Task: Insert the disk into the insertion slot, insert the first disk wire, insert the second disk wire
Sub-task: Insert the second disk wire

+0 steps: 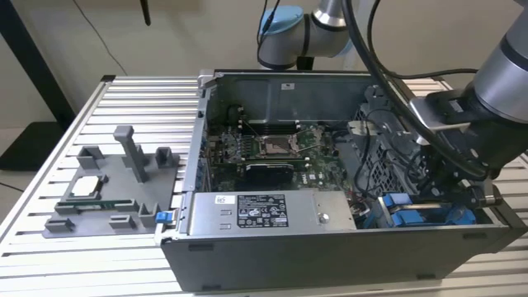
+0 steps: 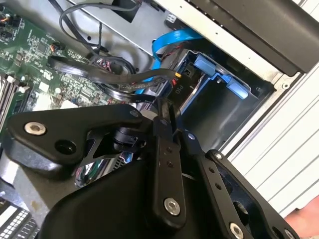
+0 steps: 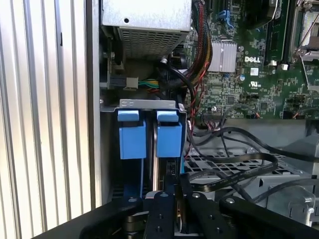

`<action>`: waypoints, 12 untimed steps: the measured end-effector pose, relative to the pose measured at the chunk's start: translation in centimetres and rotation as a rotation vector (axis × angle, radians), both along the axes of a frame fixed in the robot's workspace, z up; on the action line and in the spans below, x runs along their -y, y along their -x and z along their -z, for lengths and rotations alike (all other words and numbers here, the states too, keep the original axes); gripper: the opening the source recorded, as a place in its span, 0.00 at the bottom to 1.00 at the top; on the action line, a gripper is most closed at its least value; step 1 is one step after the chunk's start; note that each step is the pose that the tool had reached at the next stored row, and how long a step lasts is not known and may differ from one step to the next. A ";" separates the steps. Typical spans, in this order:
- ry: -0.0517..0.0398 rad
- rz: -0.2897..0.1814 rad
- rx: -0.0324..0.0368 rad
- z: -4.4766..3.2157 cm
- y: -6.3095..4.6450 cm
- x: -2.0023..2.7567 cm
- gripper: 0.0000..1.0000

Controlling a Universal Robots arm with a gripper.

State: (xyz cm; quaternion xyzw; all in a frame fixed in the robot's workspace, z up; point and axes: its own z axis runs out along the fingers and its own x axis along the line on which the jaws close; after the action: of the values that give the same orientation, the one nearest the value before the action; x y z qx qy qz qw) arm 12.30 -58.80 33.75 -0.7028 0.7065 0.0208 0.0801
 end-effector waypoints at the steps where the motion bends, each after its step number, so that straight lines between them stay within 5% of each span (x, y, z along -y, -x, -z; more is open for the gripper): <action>1: 0.0001 0.002 0.0000 0.10 0.0 0.00 0.00; 7: 0.0001 0.005 0.0000 0.40 0.0 0.00 0.00; 8: -0.0010 0.005 0.0001 0.45 0.0 0.00 1.00; 12: -0.0009 0.005 0.0000 -0.23 0.0 0.00 1.00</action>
State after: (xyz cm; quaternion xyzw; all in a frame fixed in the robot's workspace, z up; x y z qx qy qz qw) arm 12.29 -58.80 33.97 -0.7010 0.7083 0.0209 0.0804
